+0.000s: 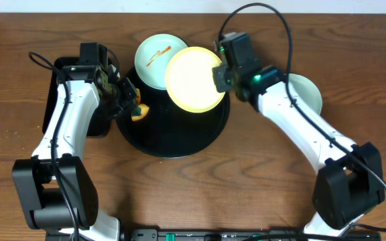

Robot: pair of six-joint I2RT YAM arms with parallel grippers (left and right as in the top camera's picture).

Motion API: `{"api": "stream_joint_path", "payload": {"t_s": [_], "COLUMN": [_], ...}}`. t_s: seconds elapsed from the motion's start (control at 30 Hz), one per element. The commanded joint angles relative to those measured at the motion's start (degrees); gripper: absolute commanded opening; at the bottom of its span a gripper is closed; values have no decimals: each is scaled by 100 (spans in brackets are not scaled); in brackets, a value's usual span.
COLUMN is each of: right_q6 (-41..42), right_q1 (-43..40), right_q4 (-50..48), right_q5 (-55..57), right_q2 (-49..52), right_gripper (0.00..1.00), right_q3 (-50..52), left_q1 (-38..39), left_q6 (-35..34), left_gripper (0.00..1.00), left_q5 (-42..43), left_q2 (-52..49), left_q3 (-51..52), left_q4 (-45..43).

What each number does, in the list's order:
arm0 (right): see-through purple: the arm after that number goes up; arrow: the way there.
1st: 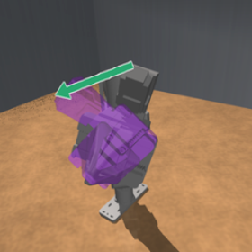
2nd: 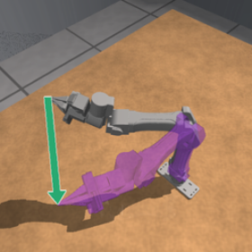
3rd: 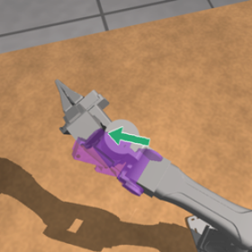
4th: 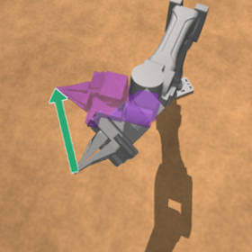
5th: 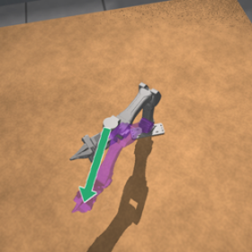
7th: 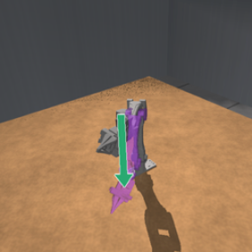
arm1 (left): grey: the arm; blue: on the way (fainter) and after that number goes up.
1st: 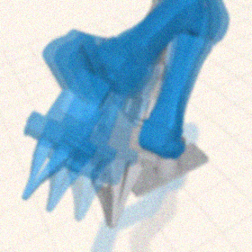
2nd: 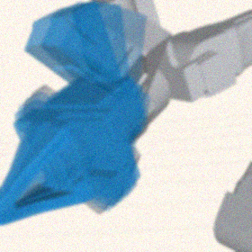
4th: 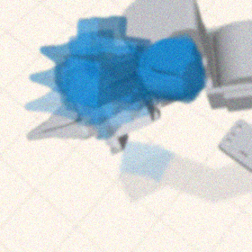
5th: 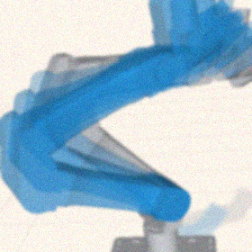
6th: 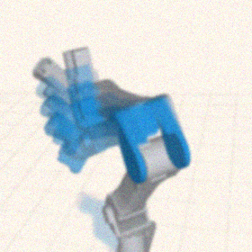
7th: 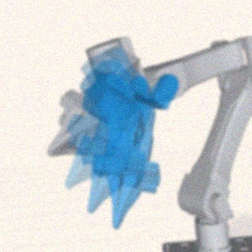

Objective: Clean dirty plates on tray and stack at the side
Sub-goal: 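Lift the yellow plate's rim with the right gripper and tilt it up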

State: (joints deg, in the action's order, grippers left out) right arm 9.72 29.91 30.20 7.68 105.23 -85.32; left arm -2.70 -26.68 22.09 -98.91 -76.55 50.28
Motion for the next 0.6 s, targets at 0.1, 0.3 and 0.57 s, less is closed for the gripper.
{"api": "stream_joint_path", "payload": {"t_s": [0.1, 0.3, 0.57], "right_q6": [-321, -321, -361], "right_q1": [662, 1040, 1143], "right_q4": [-2, -33, -44], "right_q5": [1816, 2625, 2896], "right_q2": [-216, -216, -216], "right_gripper": [1, 1, 1], "right_q3": [-17, -17, -17], "left_q1": [-24, -24, -24], "left_q6": [114, 114, 114], "left_gripper": [8, 8, 8], "left_q5": [-76, -76, -76], "left_q2": [-31, -31, -31], "left_q3": [-59, -59, -59], "left_q4": [-4, -2, -2]}}
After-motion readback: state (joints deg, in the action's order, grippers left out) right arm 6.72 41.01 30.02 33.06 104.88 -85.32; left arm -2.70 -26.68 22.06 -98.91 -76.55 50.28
